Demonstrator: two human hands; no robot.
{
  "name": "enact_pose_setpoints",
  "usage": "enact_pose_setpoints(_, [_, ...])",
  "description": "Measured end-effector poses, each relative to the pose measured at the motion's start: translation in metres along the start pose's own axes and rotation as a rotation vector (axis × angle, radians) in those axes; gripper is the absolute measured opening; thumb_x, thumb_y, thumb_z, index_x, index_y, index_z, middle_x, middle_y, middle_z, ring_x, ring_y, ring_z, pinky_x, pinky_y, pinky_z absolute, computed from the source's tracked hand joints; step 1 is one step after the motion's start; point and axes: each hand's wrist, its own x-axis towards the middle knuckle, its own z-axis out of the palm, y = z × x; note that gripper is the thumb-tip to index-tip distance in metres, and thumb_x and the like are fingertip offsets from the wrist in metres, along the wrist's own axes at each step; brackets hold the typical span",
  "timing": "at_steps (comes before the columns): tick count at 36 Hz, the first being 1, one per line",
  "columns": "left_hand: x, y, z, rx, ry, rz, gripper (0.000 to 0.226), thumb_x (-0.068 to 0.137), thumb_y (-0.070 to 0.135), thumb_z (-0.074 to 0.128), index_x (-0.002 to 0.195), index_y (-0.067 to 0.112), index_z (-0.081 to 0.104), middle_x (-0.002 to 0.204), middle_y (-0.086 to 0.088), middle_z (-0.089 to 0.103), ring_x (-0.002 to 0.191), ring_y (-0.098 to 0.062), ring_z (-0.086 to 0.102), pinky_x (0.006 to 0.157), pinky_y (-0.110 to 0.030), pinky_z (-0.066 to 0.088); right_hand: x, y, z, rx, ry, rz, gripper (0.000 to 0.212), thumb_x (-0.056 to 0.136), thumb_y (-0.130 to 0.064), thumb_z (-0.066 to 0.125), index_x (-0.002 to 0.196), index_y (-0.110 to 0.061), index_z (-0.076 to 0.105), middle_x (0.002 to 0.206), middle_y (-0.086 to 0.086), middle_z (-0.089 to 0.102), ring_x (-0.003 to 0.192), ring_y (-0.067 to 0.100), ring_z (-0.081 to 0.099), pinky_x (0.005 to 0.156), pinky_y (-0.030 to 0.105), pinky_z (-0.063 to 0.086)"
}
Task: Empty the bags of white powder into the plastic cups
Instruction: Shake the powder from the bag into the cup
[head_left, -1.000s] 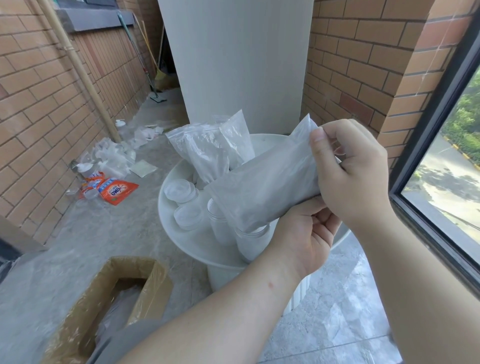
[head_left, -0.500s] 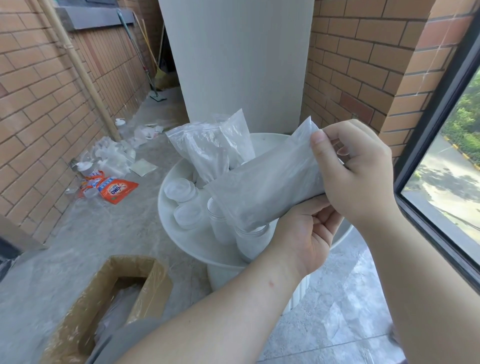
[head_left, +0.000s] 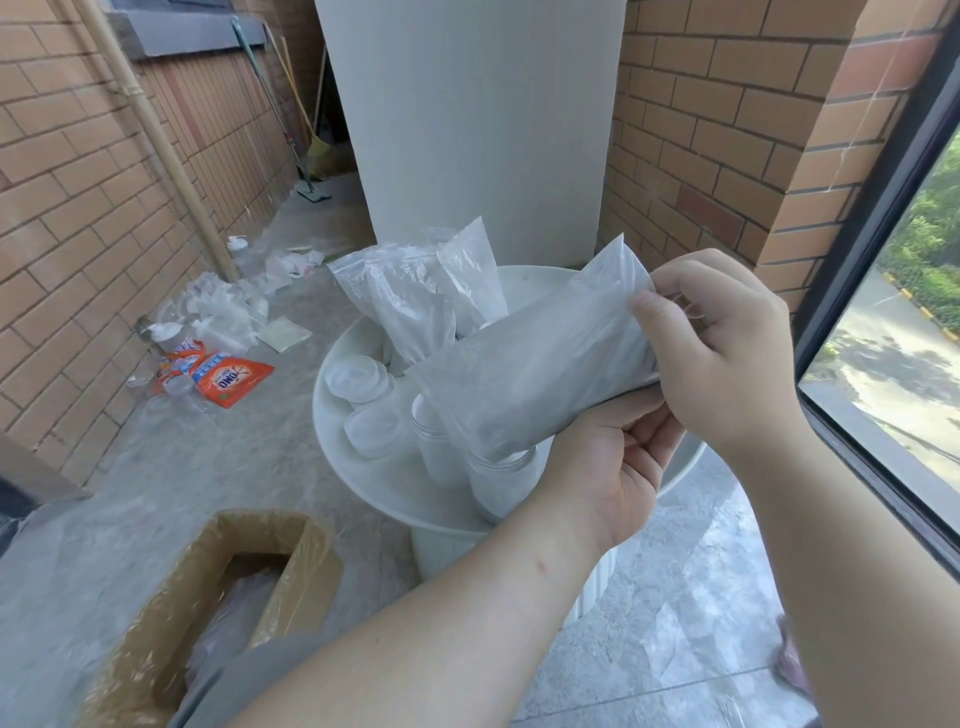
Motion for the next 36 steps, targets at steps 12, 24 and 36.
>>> enact_pose_setpoints(12, [0.0,0.0,0.002,0.012,0.008,-0.011,0.025,0.091,-0.008,0.057,0.087,0.007,0.076,0.088,-0.006,0.077,0.08,-0.011,0.074,0.074,-0.023,0.06,-0.002,0.01,-0.002,-0.046,0.011,-0.043,0.017,0.093,-0.013,0.063,0.079,-0.007,0.069,0.082,-0.002,0.06,0.081,0.021,0.057,0.076,0.028,0.042])
enact_pose_setpoints(24, [-0.002,0.001,0.005,0.032,-0.007,0.009,0.028,0.092,-0.008,0.055,0.086,0.009,0.076,0.084,-0.003,0.077,0.075,-0.008,0.074,0.071,-0.021,0.059,-0.002,0.01,0.0,-0.075,0.004,-0.092,0.021,0.097,-0.016,0.061,0.081,-0.006,0.067,0.08,0.0,0.059,0.079,0.022,0.055,0.073,0.028,0.041])
enact_pose_setpoints(36, [-0.003,0.003,0.006,0.076,0.036,0.053,0.043,0.093,-0.009,0.05,0.069,0.012,0.08,0.08,-0.001,0.076,0.072,-0.008,0.073,0.068,-0.02,0.059,0.001,0.0,0.006,-0.082,0.041,-0.166,0.023,0.102,-0.017,0.057,0.086,-0.004,0.065,0.077,0.002,0.058,0.075,0.021,0.053,0.07,0.029,0.044])
